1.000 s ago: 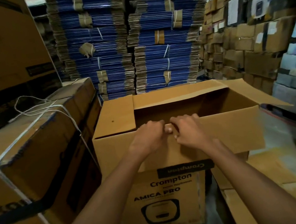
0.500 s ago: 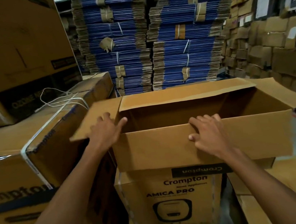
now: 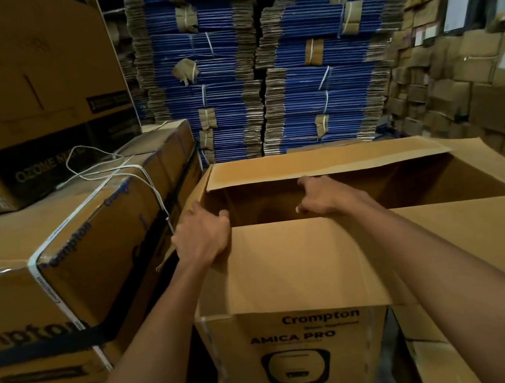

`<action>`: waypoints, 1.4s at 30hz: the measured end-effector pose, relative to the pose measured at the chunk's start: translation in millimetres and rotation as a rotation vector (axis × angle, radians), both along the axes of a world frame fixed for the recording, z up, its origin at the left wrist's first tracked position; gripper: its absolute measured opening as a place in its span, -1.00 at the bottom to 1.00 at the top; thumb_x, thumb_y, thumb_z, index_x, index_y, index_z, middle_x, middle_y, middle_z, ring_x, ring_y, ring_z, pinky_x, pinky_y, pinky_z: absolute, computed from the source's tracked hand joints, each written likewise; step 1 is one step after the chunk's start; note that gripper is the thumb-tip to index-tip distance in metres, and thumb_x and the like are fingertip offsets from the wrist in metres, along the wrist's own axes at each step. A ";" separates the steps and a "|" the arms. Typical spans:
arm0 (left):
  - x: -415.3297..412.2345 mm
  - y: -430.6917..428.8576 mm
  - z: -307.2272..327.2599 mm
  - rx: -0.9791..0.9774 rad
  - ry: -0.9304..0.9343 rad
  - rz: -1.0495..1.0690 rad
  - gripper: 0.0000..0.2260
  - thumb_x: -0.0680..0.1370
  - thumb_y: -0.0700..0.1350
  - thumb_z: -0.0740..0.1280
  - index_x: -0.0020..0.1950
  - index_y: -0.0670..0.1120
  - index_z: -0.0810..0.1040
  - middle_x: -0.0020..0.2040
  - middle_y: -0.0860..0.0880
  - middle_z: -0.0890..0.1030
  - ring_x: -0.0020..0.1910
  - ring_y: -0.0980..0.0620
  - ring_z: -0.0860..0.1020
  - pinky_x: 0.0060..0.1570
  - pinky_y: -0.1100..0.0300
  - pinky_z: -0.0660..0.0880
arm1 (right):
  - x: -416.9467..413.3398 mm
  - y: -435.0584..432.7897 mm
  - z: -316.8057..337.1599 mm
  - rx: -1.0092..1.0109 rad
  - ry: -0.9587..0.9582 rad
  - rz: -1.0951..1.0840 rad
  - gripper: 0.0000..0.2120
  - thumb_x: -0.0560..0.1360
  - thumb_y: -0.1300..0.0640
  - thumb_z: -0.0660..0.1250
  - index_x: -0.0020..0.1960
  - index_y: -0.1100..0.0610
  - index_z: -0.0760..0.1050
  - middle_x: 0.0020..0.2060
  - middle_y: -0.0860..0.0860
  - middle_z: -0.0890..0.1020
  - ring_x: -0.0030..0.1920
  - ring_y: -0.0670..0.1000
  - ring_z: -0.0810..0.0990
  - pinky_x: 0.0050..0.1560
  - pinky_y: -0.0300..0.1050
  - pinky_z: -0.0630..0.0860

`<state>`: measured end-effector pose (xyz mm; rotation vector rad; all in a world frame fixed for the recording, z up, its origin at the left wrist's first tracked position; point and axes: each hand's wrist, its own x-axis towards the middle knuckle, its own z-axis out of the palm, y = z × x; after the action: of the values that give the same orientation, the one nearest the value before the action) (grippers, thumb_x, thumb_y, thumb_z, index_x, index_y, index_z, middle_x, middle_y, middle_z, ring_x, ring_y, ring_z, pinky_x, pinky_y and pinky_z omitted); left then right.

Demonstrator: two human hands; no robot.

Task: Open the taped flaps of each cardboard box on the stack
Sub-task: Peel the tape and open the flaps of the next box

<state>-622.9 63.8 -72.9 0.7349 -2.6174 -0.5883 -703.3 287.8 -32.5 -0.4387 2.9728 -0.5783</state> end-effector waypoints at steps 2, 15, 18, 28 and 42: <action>1.3 -5.0 -5.3 0.016 0.019 -0.020 -0.31 0.57 0.29 0.14 0.60 -0.07 0.20 0.45 -0.18 0.45 0.34 -0.27 0.48 0.33 -0.27 0.42 | -15.9 -11.1 1.4 -0.092 0.227 -0.038 -0.60 0.59 0.12 0.35 0.39 0.15 0.39 0.11 0.10 0.59 0.05 0.08 0.59 0.14 0.10 0.58; 5.4 -4.9 -21.6 -0.013 0.127 -0.036 -0.27 0.52 0.33 0.05 0.60 -0.02 0.18 0.42 -0.13 0.49 0.28 -0.17 0.54 0.21 -0.24 0.53 | -140.0 -26.8 18.8 0.279 0.445 -0.049 -0.52 0.59 0.05 0.22 0.46 0.16 0.29 0.42 0.16 0.38 0.39 0.23 0.39 0.36 0.25 0.33; -2.8 -6.0 -22.1 -0.023 0.123 -0.021 -0.31 0.56 0.31 0.09 0.60 -0.03 0.21 0.42 -0.13 0.49 0.28 -0.18 0.54 0.23 -0.25 0.52 | -162.1 -25.9 1.5 0.302 0.266 -0.032 -0.46 0.61 -0.09 0.26 0.50 0.10 0.28 0.47 0.13 0.39 0.44 0.20 0.37 0.44 0.31 0.26; -5.2 -4.6 -17.1 -0.026 0.136 -0.013 -0.37 0.60 0.27 0.15 0.56 -0.07 0.27 0.41 -0.17 0.48 0.29 -0.22 0.51 0.23 -0.23 0.50 | -152.9 -9.2 -9.1 0.269 0.160 0.068 -0.19 0.61 -0.22 0.26 0.66 0.02 -0.07 0.65 0.03 0.02 0.63 0.15 0.01 0.57 0.28 0.03; 21.0 5.6 -35.7 0.044 0.458 -0.149 -0.51 0.69 0.18 0.09 0.55 -0.04 0.29 0.50 -0.16 0.37 0.50 -0.17 0.28 0.50 -0.23 0.20 | 45.4 92.1 -22.0 -0.128 0.444 -0.123 -0.80 0.66 -0.01 0.26 0.08 0.05 0.62 -0.10 -0.01 0.66 -0.13 -0.02 0.60 0.03 -0.02 0.53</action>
<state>-601.9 69.4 -108.7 0.3620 -2.2475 -0.7580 -657.9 379.9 -54.5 -0.4478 3.4167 -0.7783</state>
